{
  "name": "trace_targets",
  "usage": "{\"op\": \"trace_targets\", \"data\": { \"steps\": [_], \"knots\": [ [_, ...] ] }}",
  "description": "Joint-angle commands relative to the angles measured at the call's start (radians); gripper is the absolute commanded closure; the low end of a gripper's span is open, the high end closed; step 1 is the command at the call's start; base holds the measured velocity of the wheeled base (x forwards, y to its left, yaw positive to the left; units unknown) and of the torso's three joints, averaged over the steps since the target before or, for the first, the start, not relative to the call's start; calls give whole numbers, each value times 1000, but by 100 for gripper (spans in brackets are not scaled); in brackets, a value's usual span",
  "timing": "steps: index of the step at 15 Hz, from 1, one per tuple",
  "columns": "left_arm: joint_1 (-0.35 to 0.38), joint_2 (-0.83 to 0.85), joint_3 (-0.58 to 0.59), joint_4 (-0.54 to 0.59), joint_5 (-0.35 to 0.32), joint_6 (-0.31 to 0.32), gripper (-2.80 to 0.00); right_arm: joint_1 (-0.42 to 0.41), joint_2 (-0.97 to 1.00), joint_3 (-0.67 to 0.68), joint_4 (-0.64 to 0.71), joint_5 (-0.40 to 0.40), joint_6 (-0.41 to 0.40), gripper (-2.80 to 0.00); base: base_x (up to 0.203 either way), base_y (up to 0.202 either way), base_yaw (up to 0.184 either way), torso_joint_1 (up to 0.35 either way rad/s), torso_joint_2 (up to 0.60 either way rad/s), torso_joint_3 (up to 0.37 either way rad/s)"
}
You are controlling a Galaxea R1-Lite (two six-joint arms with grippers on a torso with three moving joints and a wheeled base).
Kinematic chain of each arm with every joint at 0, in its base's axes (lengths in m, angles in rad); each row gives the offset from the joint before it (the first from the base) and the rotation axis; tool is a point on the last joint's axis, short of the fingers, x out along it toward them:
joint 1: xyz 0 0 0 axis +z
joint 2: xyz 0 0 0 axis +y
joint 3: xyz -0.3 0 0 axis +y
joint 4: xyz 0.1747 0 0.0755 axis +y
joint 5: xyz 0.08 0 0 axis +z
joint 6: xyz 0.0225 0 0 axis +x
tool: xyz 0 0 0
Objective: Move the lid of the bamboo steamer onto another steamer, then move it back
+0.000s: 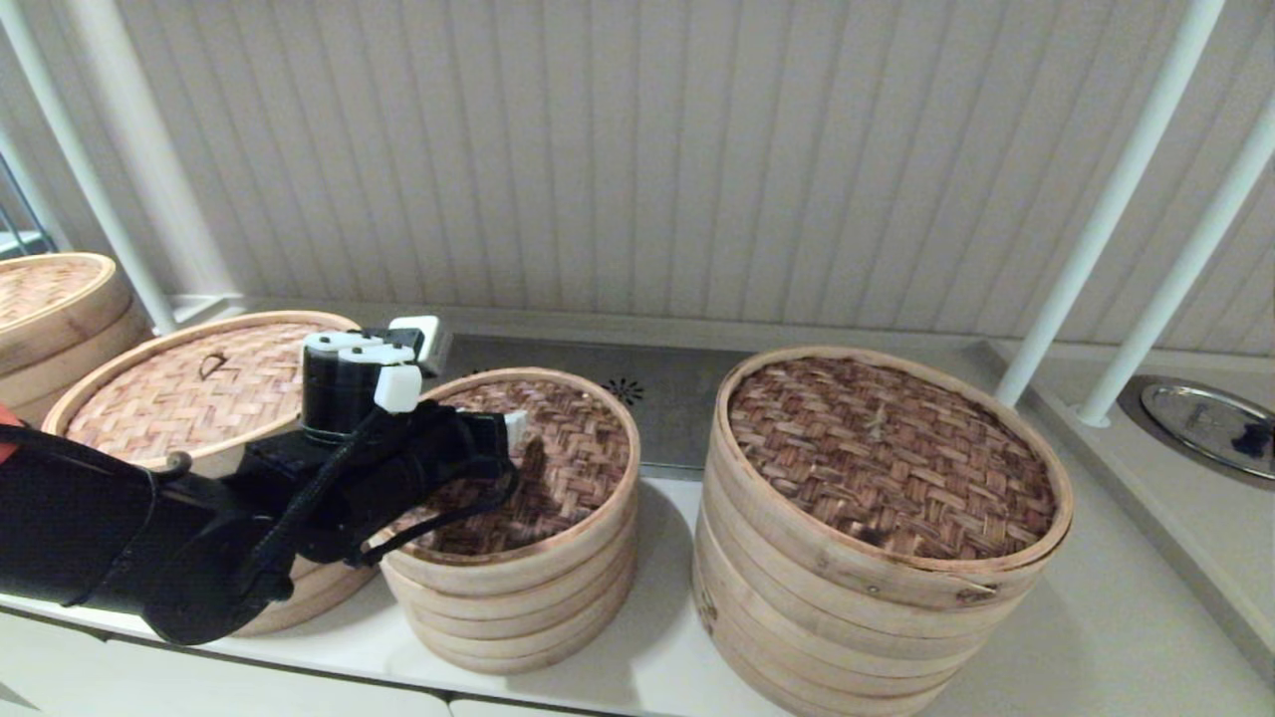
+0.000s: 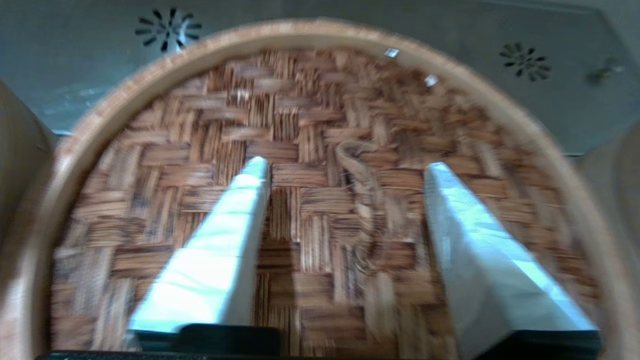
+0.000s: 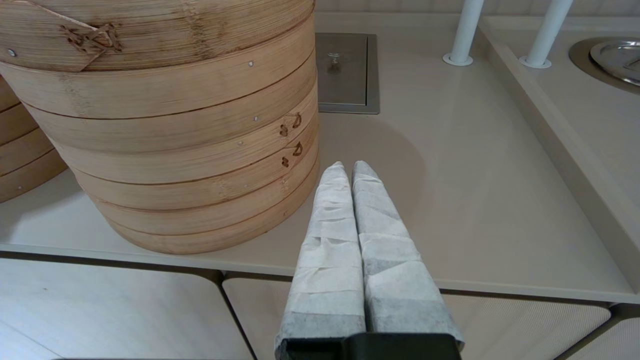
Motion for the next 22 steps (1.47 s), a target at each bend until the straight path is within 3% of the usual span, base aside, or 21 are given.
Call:
{"op": "trace_targets", "data": {
  "steps": [1,7,8,10,15,18,22],
  "knots": [
    [0,-53,-6,11,1,2,-280,0,-1,3,0,0,0,0,0,0,0,0,0,0],
    [1,-311,-58,243,-4,40,-280,0,-1,3,0,0,0,0,0,0,0,0,0,0],
    [8,-367,-72,313,-4,45,0,0,-1,3,0,0,0,0,0,0,0,0,0,0],
    [64,-504,-100,456,-24,59,0,0,-1,3,0,0,0,0,0,0,0,0,0,0],
    [306,-828,-151,763,-178,114,0,0,-1,3,0,0,0,0,0,0,0,0,0,0],
    [425,-997,-114,858,-246,140,0,0,-1,3,0,0,0,0,0,0,0,0,0,0],
    [508,-1220,47,912,-277,171,0,0,-1,3,0,0,0,0,0,0,0,0,0,0]
  ]
}}
